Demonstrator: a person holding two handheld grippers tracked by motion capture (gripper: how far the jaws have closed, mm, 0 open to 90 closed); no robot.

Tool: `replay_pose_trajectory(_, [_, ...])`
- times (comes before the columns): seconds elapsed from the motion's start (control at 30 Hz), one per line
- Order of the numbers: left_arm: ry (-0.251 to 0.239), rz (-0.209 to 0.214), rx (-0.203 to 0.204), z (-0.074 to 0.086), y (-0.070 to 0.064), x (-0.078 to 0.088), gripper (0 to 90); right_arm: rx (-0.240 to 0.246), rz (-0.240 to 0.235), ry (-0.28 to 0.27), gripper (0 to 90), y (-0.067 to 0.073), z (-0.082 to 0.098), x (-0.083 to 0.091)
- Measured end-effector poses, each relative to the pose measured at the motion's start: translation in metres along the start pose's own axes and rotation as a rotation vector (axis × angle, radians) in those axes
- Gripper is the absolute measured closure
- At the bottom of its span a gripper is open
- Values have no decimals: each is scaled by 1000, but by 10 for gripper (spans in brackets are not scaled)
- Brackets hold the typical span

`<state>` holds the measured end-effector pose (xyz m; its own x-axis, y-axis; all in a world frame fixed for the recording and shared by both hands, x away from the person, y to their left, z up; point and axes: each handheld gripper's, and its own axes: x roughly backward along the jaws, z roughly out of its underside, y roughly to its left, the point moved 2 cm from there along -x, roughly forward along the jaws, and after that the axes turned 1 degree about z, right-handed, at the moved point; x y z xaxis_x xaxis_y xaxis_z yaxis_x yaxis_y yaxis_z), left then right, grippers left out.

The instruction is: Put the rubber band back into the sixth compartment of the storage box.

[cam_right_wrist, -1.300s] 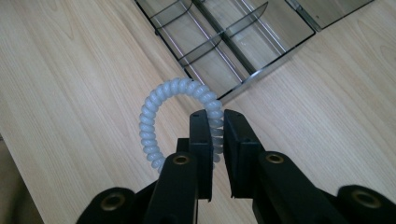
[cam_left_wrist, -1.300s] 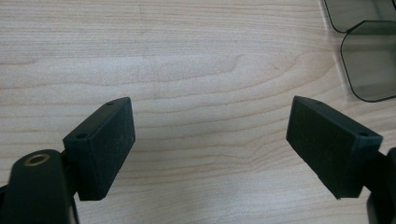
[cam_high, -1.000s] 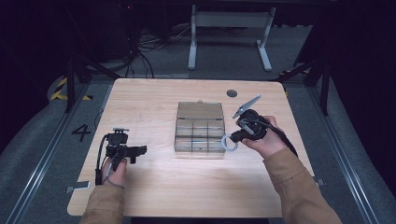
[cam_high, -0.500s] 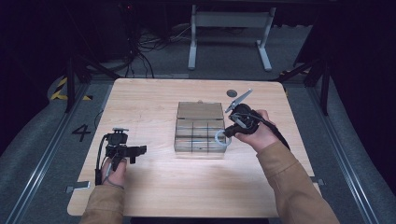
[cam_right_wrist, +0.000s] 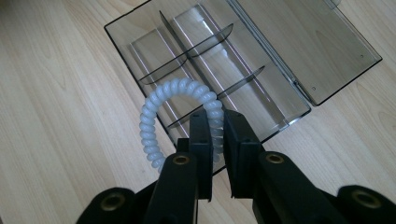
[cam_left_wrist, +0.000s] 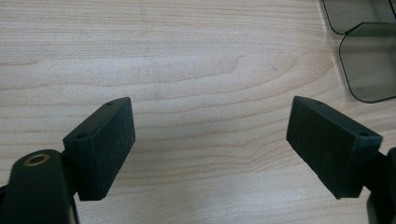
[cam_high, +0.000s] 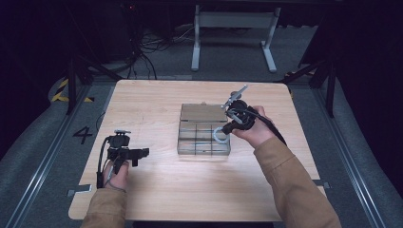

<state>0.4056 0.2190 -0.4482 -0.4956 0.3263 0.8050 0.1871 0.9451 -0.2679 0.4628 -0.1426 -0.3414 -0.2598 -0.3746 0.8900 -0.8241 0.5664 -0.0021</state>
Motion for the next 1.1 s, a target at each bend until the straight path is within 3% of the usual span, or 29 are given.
replay_pose_trajectory(1.1, [-4,1,-3,0,0,1,161,-27,21,138,825,-13,3,-55])
